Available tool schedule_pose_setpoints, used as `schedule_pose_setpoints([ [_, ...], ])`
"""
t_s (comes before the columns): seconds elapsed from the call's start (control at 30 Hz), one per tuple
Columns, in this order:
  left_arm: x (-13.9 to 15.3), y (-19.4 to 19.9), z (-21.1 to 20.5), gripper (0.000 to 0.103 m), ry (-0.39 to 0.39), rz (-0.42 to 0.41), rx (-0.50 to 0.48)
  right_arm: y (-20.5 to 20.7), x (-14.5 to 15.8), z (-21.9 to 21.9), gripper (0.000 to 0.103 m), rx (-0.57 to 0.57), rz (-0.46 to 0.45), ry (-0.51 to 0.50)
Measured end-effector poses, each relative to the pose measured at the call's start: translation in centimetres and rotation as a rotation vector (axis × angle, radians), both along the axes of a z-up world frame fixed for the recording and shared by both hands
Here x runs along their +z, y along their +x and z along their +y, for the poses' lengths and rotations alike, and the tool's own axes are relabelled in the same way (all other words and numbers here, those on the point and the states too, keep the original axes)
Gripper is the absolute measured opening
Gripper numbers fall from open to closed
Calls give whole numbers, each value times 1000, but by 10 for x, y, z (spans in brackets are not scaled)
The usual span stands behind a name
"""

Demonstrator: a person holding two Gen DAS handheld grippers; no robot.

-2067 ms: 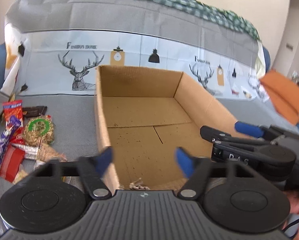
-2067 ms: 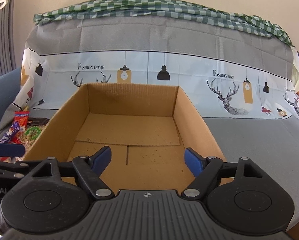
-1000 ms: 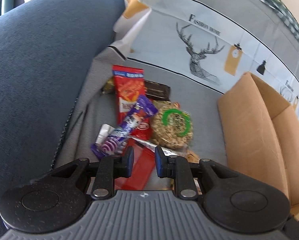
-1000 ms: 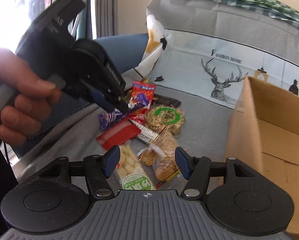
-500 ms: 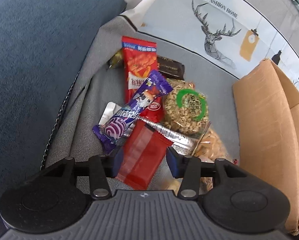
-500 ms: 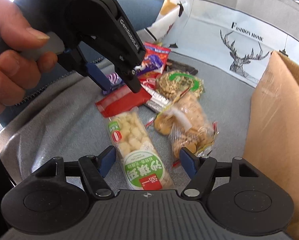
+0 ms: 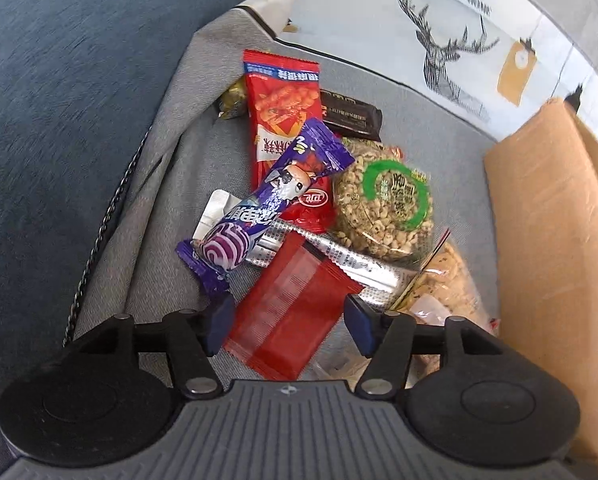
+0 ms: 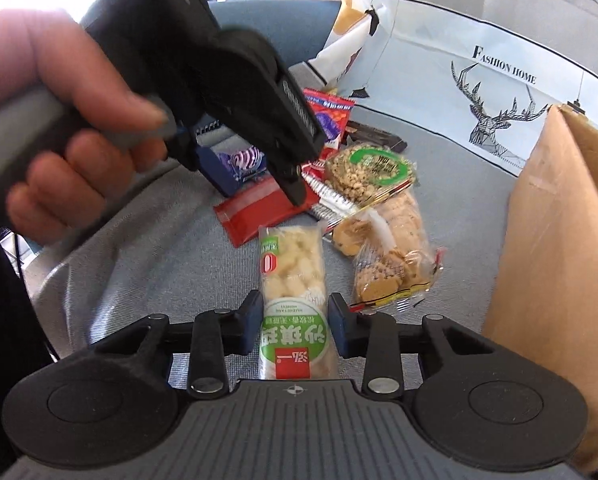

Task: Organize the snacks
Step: 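Grasp the red packet with the left tool while the right grasps the white-green puff packet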

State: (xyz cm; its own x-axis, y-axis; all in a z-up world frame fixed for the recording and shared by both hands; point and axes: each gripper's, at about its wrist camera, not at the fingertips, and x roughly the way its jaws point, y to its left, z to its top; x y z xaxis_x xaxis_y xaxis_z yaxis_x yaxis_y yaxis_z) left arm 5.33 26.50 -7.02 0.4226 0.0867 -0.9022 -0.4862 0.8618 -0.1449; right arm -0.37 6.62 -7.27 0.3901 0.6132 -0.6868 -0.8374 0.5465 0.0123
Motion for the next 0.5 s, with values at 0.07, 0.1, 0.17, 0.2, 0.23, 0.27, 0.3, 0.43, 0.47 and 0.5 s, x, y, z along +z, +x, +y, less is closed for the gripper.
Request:
schedule_pose_setpoints([
  [0.07,-3,4,-4,68,47,20,-30,0,3,-4,37,-2,14,-4],
  [0.1,-4,6,-7,69,65,30,-44,0,3,-5,37,-4,22,-11],
  [0.17,-8,8,-9,70,86,44,-68,3,0,-7,39,-9,49,-22],
  [0.2,-10,9,-10,70,92,50,-75,4,-1,-7,42,-15,59,-21],
  [0.23,-11,9,-10,70,97,53,-79,6,-3,-6,46,-21,68,-22],
  [0.27,-11,8,-10,70,100,53,-80,7,-4,-6,48,-28,78,-20],
  [0.3,-11,8,-10,70,101,51,-79,9,-6,-5,49,-34,88,-16],
  [0.43,-11,7,-9,70,109,45,-76,12,-16,0,49,-52,119,-21],
  [0.47,-11,7,-10,70,114,45,-78,12,-18,1,49,-54,115,-24],
  [0.5,-11,8,-11,70,119,46,-81,11,-18,2,49,-53,103,-24],
])
